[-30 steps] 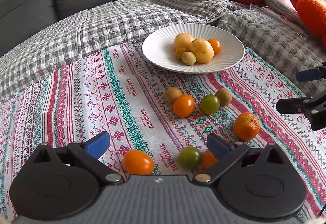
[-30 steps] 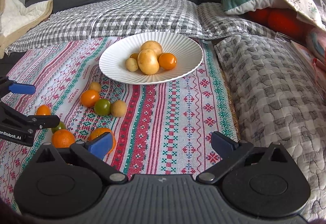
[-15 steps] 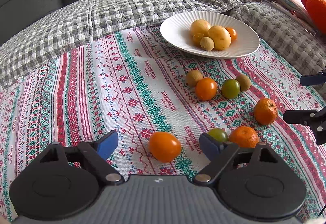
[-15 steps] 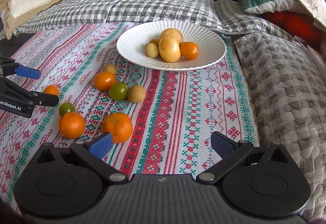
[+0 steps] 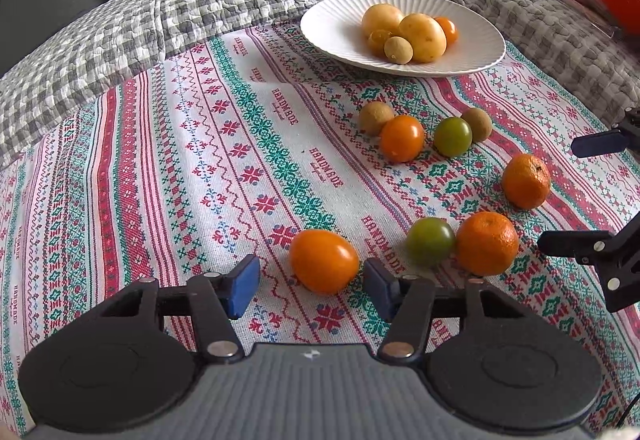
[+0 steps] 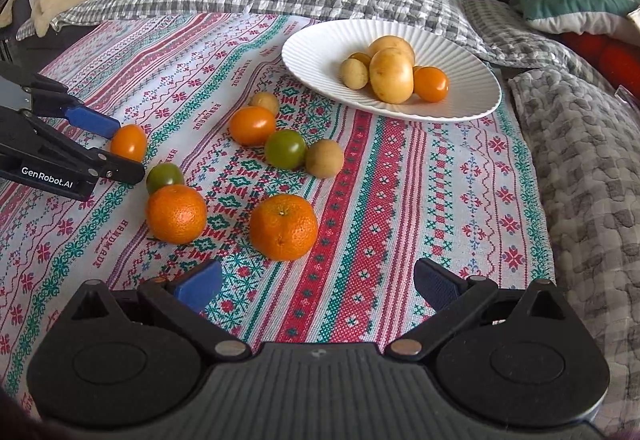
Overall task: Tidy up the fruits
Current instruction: 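Grasp an orange tomato with the left tool while the right tool grasps a mandarin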
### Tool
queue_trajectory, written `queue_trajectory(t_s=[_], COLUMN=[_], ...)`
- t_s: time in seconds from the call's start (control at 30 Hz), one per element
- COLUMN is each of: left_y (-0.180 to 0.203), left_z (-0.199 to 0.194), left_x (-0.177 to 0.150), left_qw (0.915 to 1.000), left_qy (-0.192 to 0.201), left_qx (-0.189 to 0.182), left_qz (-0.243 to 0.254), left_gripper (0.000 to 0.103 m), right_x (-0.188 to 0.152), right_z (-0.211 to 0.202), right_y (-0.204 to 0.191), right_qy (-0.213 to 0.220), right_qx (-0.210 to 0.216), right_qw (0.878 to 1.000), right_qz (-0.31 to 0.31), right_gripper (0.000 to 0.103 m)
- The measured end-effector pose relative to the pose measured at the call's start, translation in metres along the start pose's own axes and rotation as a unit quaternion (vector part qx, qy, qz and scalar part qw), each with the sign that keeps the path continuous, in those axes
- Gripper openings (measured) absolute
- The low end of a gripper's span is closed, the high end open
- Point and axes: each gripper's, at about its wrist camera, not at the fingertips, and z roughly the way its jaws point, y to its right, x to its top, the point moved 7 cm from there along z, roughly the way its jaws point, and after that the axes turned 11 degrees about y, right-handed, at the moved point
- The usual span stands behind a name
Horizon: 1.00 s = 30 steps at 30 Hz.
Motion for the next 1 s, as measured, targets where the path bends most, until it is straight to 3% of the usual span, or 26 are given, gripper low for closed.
queue_trajectory(t_s=[0.33,0.63,1.0], left_y=[0.0,0.001,0.001], left_z=[-0.001,-0.001,0.0], left_x=[0.003,0.003,0.003], left_qw=[1.0,1.0,1.0], left_qy=[0.003,0.001,0.0], left_qx=[-0.005,-0.002,0.001], left_qz=[-0.007,-0.006,-0.004], left_gripper=[0.032,0.032,0.032], right_x=[0.008,0.012,0.014], right_z=[0.004,0.006,0.008], right_y=[-0.005,-0.009,-0.009], right_qy=[0.005,0.008,0.005], right_qx=[0.005,0.008,0.016], right_qw=[1.0,1.0,1.0], right_qz=[0.007,0.002,0.005], right_gripper=[0.091,0.077,0.052])
